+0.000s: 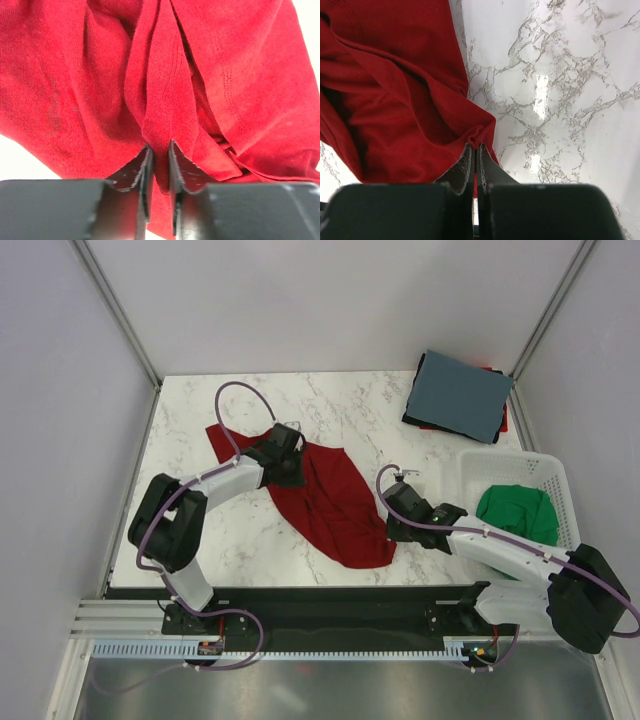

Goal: Fold and stack the t-shirts
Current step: Flatten the tshirt out

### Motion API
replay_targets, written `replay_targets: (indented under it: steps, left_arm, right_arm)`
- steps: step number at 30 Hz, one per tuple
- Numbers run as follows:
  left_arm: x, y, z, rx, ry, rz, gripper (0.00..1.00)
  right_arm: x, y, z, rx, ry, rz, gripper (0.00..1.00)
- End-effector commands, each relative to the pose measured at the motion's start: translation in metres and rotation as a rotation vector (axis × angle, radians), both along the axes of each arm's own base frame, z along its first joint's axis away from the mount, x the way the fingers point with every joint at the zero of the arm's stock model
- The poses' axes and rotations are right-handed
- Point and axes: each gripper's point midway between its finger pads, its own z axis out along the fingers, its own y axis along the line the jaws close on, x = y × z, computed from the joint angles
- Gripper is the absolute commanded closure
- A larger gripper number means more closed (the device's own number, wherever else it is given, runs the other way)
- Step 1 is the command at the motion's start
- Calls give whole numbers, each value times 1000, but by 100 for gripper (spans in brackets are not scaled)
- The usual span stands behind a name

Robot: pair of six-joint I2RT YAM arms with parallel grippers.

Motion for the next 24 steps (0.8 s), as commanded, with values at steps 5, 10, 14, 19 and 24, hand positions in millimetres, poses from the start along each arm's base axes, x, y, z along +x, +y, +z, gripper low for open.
replay_targets:
  steps: [5, 10, 14, 19, 24]
  left_arm:
    - [11, 1, 47, -33, -80, 38, 93]
    - [8, 22, 99, -4, -158, 113, 95]
    - [-11, 42, 162, -11, -233, 142, 95]
    - [-39, 62, 213, -40, -293, 170, 96]
    - [-68, 88, 282, -97, -425, 218, 98]
  right_arm:
    - [7, 5, 6, 25, -24, 4, 100]
    - [7, 5, 14, 37, -40, 8, 100]
    - [9, 5, 38, 83, -92, -6, 100]
    - [11, 15, 103, 255, -188, -20, 100]
    - [22, 12, 207, 360, -341, -59, 100]
